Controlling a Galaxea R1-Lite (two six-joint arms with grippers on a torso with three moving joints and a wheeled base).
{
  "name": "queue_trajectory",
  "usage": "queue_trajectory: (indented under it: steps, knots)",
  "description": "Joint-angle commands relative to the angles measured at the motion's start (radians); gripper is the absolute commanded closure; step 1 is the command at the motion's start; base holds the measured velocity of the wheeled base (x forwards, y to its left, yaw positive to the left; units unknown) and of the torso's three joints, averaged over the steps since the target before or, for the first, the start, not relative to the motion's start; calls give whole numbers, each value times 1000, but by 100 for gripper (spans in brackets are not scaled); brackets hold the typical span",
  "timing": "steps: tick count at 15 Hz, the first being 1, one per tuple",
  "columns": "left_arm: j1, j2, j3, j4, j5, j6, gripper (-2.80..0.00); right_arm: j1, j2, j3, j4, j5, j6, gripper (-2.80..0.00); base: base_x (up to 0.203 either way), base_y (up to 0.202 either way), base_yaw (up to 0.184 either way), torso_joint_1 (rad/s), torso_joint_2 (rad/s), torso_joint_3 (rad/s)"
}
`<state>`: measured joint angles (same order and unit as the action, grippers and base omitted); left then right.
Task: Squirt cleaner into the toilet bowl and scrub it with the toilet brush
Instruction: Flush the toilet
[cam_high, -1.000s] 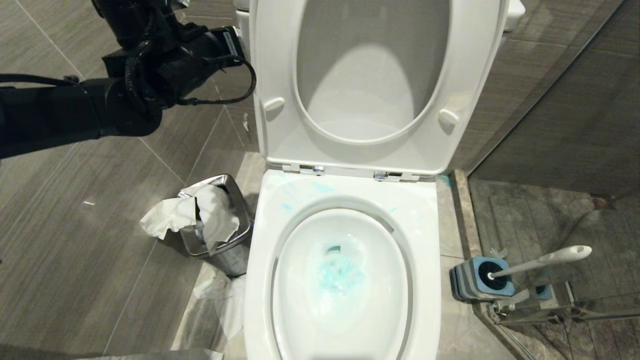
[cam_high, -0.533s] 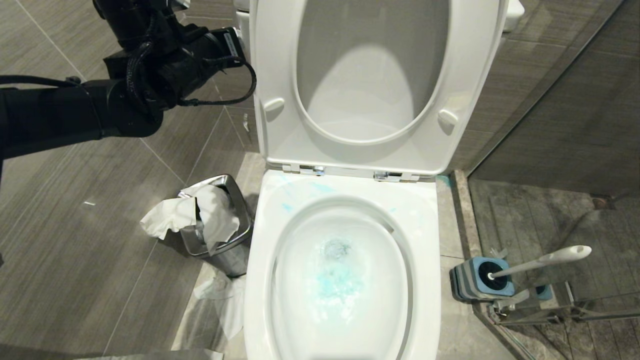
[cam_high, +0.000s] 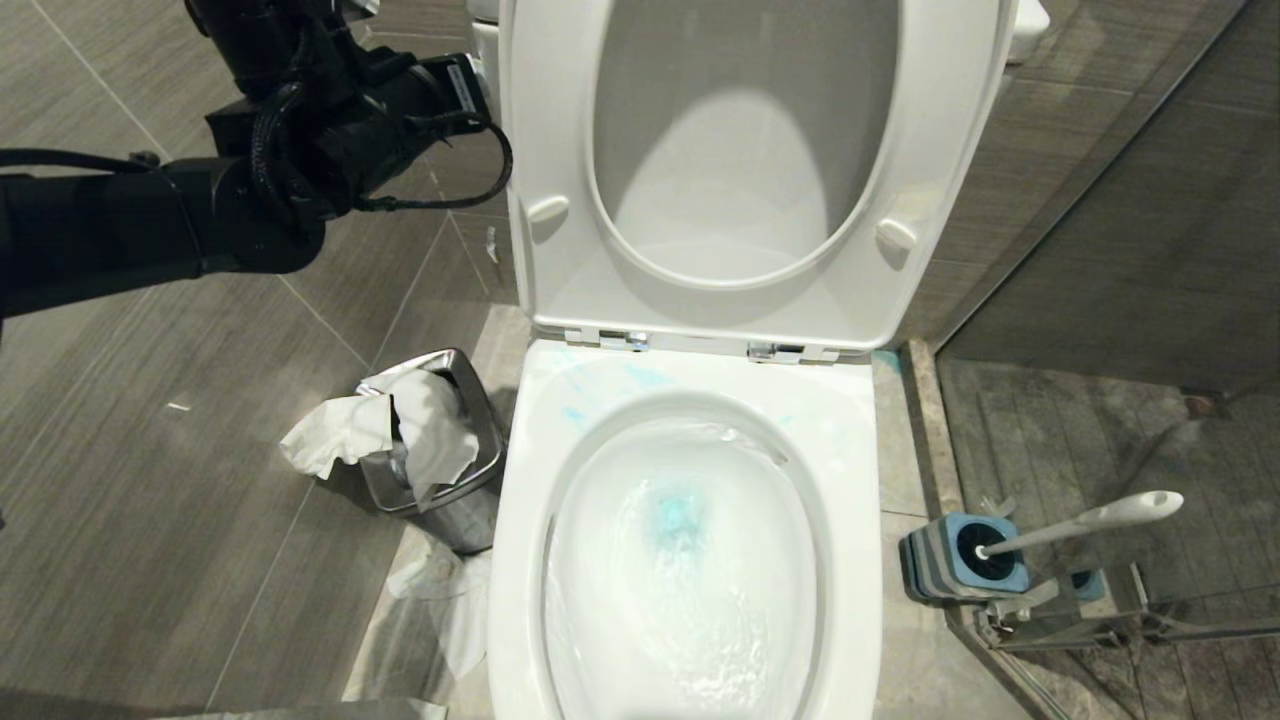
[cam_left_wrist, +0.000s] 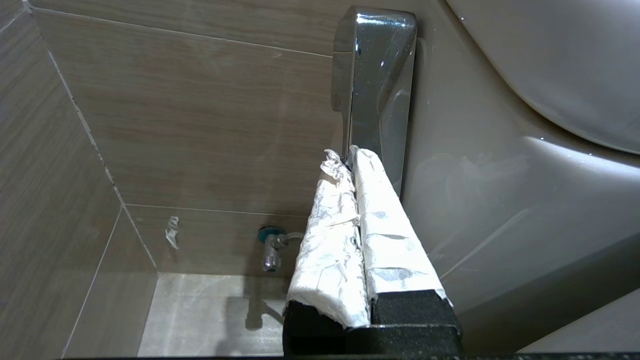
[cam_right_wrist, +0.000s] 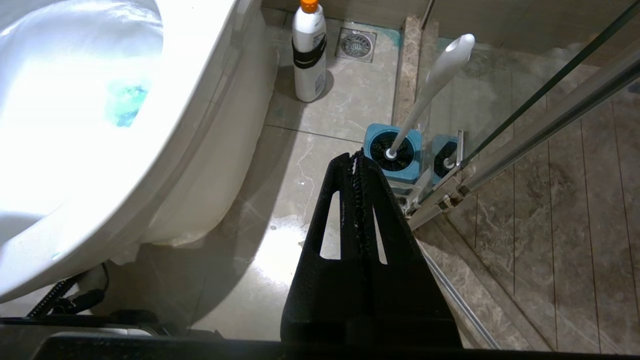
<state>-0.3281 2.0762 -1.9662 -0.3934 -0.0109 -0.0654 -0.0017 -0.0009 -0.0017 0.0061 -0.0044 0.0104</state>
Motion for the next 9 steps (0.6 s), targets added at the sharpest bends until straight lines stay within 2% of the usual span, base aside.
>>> queue_trajectory:
  steps: [1, 9]
  knots:
    - [-2, -8, 0, 1, 2, 3, 0, 0, 1, 2, 0, 0, 0, 0, 0, 0, 0, 0, 0, 0]
    - [-6, -96, 1, 24, 2, 2, 0, 0, 1, 0, 0, 0, 0, 0, 0, 0, 0, 0, 0, 0]
